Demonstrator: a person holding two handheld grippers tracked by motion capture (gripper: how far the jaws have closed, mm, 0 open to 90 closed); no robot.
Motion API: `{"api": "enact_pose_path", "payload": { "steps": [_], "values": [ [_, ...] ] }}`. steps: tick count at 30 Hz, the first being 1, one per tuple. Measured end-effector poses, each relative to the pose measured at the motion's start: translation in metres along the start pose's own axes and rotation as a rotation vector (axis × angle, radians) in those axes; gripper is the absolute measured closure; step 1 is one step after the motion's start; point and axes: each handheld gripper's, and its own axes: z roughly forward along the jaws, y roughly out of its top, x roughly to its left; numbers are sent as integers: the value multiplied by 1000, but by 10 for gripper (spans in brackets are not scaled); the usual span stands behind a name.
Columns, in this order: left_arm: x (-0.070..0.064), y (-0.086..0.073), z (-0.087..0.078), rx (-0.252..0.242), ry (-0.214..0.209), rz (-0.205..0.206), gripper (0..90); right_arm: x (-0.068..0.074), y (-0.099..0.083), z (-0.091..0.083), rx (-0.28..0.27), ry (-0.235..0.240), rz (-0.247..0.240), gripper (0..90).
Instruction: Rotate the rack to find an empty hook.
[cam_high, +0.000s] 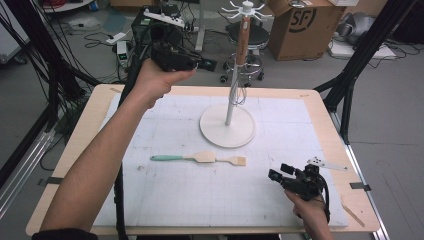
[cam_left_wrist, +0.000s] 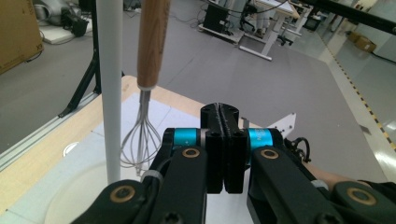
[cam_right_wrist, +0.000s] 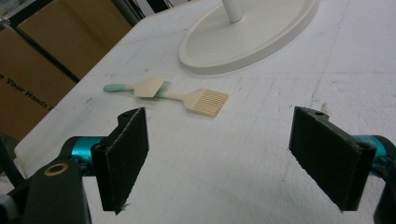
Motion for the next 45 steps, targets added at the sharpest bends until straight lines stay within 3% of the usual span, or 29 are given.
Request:
{"api": "enact_pose_path", "payload": {
  "steps": [8, 15, 20, 29, 41, 45],
  "values": [
    [9, 21, 2, -3, 16, -7, 900, -3, 0, 1, 1, -1, 4, 191],
    [4, 47, 1, -12, 10, 17, 900, -6, 0, -1, -7, -5, 18, 191],
    [2, 62, 5, -30, -7, 31, 900, -7, 0, 0, -7, -1, 12, 191],
    [14, 86, 19, -34, 4, 24, 900, -10, 2, -5, -23, -4, 32, 191],
    [31, 86, 25, -43, -19, -2, 900, -13, 3, -16, -46, -6, 39, 191],
    [37, 85, 21, -39, -4, -5, 900, -13, 3, -17, -45, -5, 39, 191]
  ]
}}
